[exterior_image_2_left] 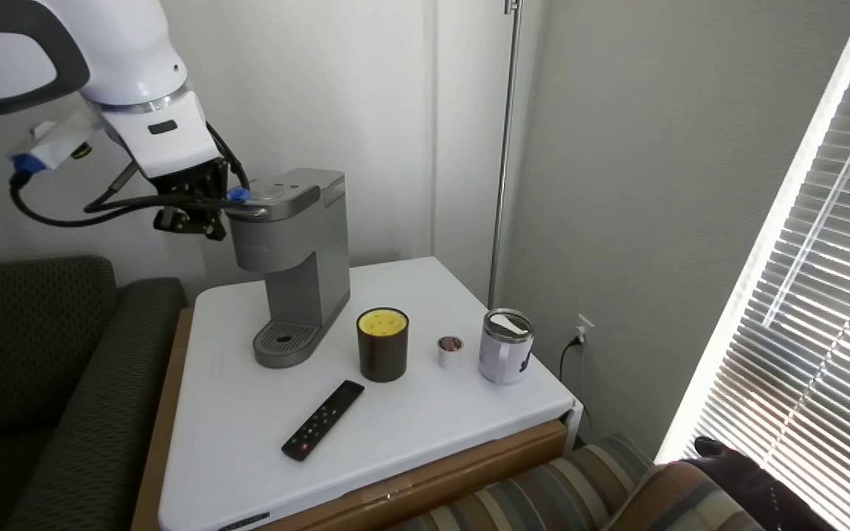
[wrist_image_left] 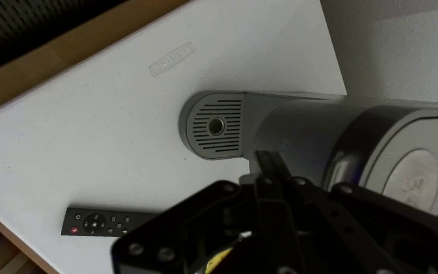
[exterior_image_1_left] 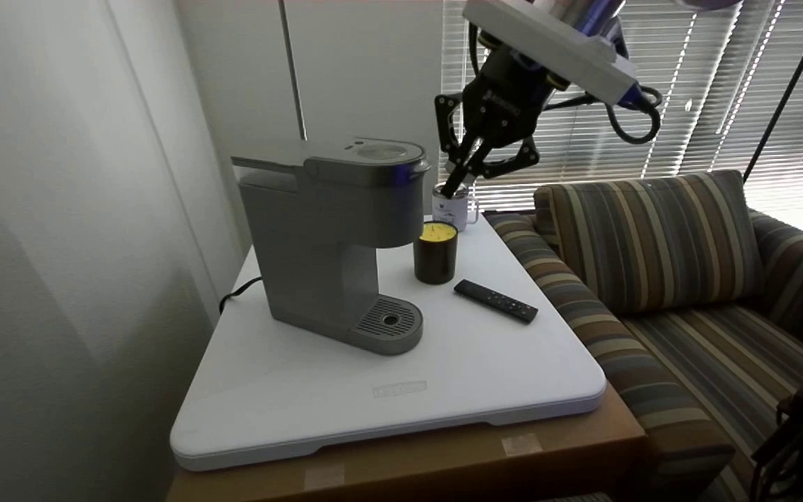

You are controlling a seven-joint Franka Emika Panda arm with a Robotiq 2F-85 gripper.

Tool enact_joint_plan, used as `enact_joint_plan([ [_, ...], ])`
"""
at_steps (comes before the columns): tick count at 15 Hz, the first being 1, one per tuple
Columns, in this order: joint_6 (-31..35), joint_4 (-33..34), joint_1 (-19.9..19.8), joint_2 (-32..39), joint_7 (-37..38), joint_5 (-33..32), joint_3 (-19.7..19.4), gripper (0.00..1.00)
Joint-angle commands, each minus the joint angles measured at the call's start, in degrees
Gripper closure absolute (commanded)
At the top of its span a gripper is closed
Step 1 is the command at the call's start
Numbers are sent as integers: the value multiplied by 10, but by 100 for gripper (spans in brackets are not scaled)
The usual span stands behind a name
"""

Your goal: Close the lid of the coffee maker and then open it

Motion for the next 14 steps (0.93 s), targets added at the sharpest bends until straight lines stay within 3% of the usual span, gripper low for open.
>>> enact_joint_plan([
  [1,12,1,-1,1,-8,-8,-6,100],
  [14,27,16,1,10,3,-45,-10,100],
])
